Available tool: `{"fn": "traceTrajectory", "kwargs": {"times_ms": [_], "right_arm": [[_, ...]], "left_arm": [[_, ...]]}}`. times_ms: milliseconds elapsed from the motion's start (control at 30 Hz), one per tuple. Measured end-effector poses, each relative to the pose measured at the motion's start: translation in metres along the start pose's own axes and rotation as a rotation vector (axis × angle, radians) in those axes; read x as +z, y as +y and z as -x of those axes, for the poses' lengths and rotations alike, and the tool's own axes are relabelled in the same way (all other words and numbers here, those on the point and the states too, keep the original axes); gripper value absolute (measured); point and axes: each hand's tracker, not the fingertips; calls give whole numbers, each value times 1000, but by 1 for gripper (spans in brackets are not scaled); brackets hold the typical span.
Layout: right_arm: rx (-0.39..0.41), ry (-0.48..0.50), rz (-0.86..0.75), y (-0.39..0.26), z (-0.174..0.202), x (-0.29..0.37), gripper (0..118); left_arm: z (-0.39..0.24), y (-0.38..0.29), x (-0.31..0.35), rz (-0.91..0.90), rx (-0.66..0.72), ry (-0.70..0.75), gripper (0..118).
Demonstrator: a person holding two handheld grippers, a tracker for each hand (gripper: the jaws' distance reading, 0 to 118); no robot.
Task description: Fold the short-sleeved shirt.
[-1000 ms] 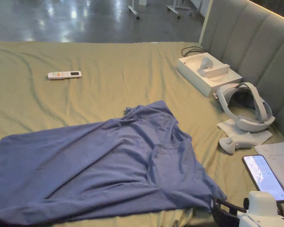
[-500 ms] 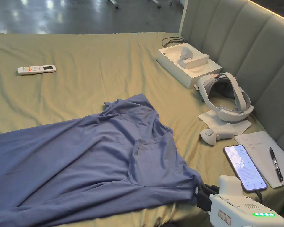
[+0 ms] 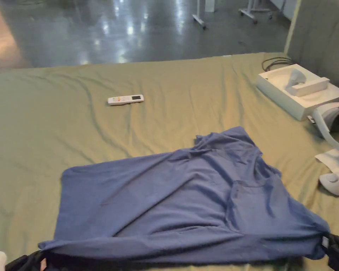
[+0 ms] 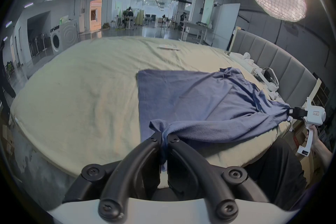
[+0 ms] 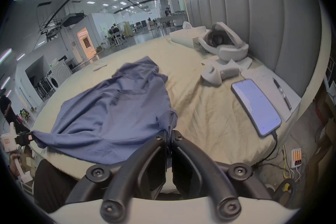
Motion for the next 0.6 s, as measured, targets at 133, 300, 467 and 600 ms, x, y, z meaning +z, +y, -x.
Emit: {"fn": "traceTrajectory", "kwargs": {"times_ms": [133, 300, 467, 600], "right_arm": [[37, -9, -35, 7, 7, 23, 3], [19, 7, -80, 6, -1, 41, 4], [44, 21, -87, 25, 3, 37, 3], [75, 19, -84, 67, 21, 1, 4]], "left_arm": [[6, -6, 13, -44, -34, 0, 6], [7, -17, 30, -92, -71, 2, 6], [16, -16, 23, -96, -43, -8, 6], [25, 9, -9, -84, -2, -2, 6]]}}
